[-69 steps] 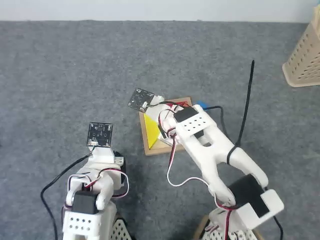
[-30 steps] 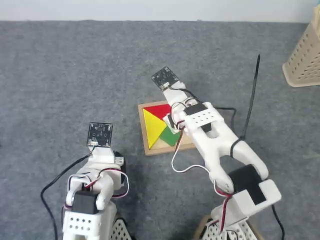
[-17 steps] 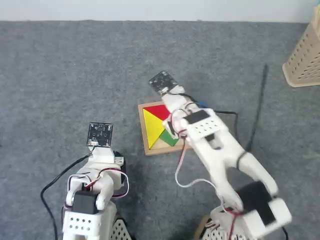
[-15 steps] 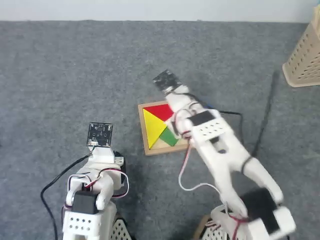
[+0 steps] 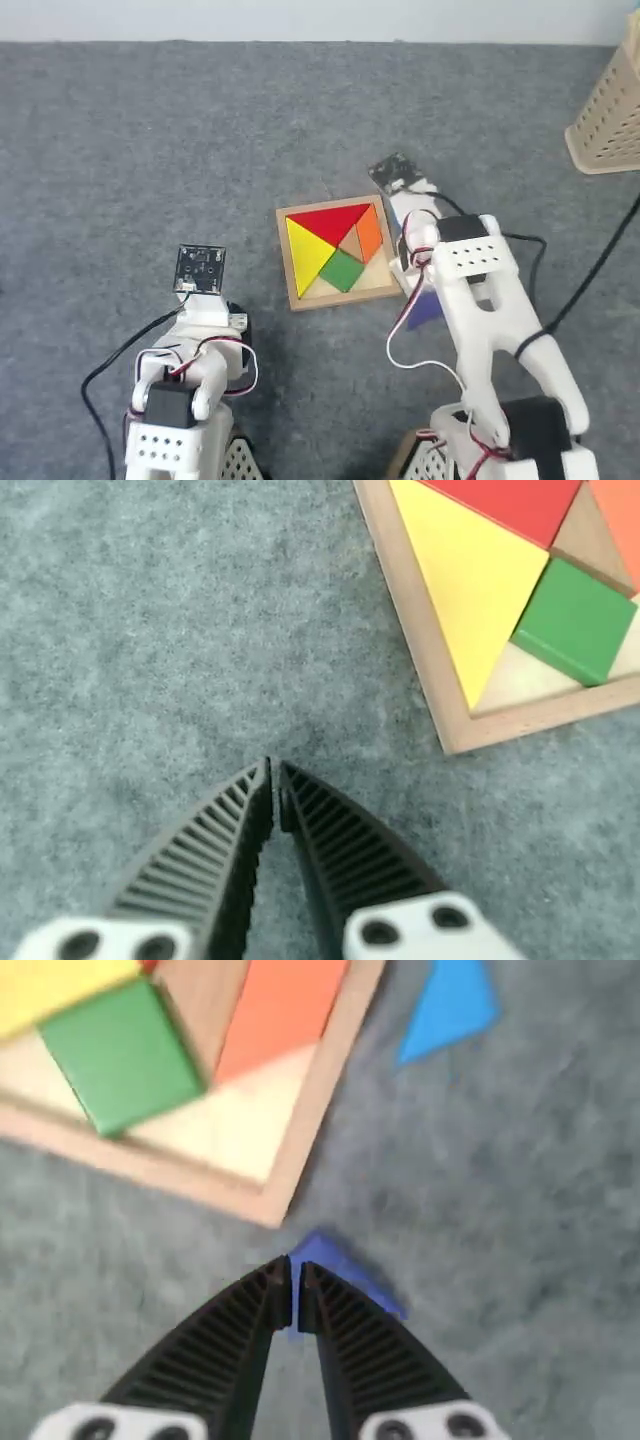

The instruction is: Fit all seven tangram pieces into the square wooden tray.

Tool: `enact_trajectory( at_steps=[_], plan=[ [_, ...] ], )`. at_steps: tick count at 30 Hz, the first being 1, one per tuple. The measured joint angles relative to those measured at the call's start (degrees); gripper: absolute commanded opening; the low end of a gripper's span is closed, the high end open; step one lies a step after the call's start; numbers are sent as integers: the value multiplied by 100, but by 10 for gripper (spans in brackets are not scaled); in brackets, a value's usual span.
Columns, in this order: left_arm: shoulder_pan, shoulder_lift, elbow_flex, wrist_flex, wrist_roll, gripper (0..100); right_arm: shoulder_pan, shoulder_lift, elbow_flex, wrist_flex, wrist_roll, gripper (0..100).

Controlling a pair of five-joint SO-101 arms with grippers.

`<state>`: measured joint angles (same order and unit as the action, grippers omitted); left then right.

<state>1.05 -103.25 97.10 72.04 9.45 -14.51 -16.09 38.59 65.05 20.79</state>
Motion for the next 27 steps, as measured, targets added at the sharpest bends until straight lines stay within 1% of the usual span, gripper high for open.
enact_trajectory(
  at_steps=[7, 12, 17, 21, 24, 27],
  plan=[
    [0, 0, 0, 0, 0, 13, 35, 0, 527, 35, 475, 11],
    [0, 0, 0, 0, 0, 13, 53, 0, 695, -123, 404, 10],
    [0, 0, 0, 0, 0, 13, 369, 0, 695, -176, -756, 10],
    [9, 0, 0, 0, 0, 13, 396, 0, 695, -492, -1873, 13],
    [9, 0, 0, 0, 0, 13, 413, 0, 695, -765, -2769, 76],
    [0, 0, 0, 0, 0, 13, 413, 0, 695, -800, -3341, 161]
  ],
)
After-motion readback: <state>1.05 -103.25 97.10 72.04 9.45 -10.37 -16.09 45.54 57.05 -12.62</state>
